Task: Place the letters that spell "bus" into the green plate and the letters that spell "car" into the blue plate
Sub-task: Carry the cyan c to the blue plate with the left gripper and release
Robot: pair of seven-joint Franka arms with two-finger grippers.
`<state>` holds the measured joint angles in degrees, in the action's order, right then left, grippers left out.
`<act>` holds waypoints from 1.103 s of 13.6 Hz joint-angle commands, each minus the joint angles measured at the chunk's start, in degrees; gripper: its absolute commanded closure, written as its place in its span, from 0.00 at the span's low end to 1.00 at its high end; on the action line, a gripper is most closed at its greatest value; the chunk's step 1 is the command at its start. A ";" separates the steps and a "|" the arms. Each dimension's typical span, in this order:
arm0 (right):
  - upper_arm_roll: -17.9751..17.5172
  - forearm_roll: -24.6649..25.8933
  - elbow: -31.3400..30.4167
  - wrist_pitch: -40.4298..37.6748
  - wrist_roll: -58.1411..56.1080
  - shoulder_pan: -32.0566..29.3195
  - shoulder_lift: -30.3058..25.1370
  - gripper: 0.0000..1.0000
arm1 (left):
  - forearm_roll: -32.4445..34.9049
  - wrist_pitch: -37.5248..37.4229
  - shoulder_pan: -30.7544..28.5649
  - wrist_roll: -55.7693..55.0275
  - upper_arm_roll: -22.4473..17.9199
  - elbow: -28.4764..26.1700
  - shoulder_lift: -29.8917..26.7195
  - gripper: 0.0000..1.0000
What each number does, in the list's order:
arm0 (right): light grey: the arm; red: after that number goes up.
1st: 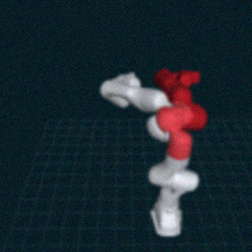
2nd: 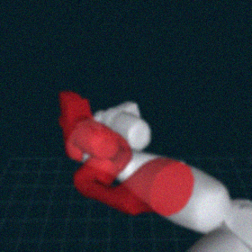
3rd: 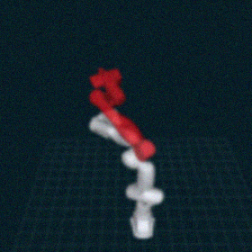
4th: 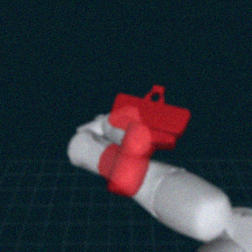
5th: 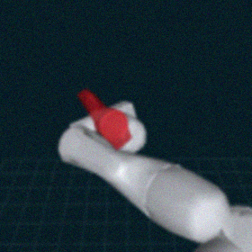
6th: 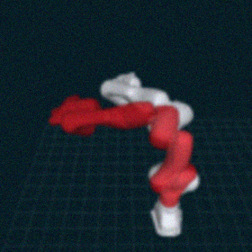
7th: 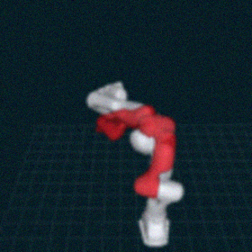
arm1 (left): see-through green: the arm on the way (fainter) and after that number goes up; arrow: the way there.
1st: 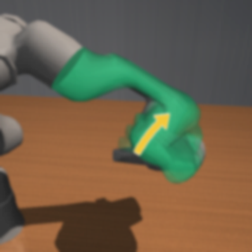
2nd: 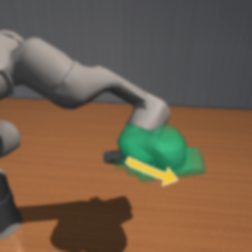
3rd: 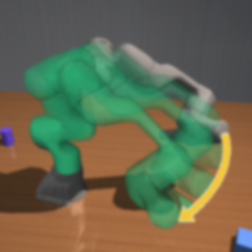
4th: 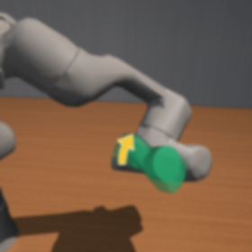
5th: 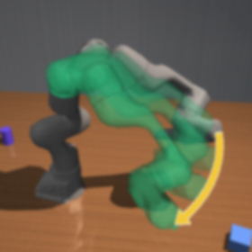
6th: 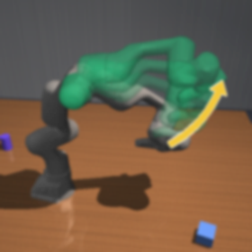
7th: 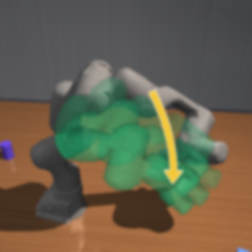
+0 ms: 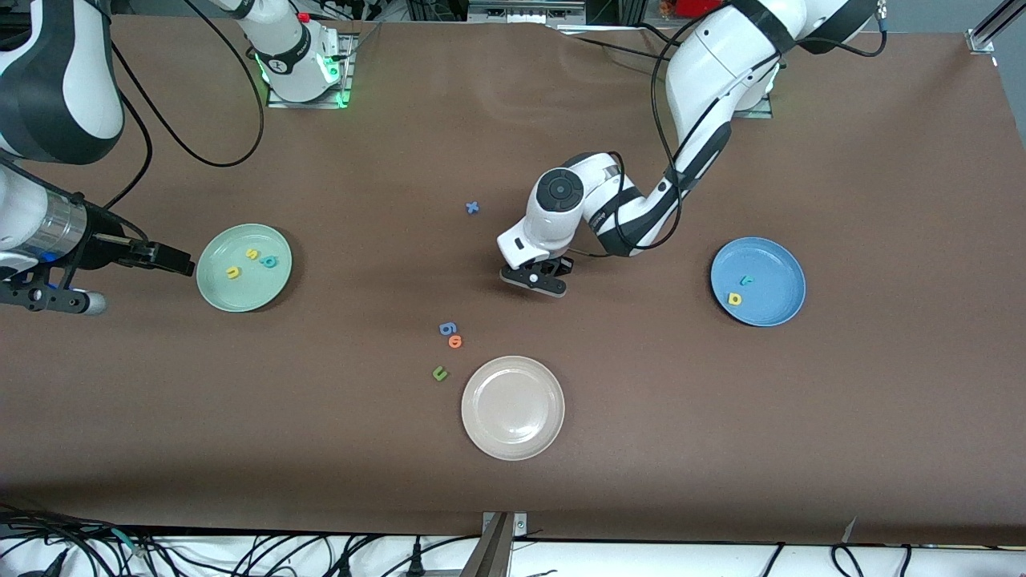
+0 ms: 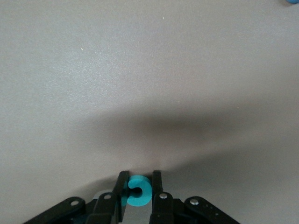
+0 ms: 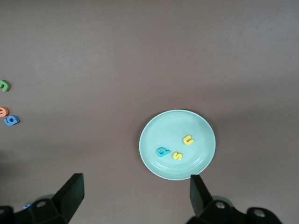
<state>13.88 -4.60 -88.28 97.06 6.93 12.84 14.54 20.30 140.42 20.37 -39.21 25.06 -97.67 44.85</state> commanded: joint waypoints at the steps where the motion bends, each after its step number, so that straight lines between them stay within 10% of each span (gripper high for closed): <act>1: 0.00 1.08 0.92 -1.43 0.11 -0.19 -0.12 0.00 | 2.11 -1.12 0.46 -0.52 -0.36 1.52 1.11 0.84; 11: 0.00 1.08 0.92 -1.43 -0.25 -0.19 -0.12 0.00 | 1.32 -18.76 -6.82 17.38 0.17 1.44 -7.40 0.84; 15: 0.00 1.08 0.92 -1.52 -0.25 -0.19 -0.12 0.00 | 1.14 -19.49 -21.45 30.65 6.82 -6.72 -13.82 0.84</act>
<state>13.98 -4.26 -88.28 96.86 6.90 12.84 14.54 20.33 120.76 7.72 -14.40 27.02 -97.84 35.70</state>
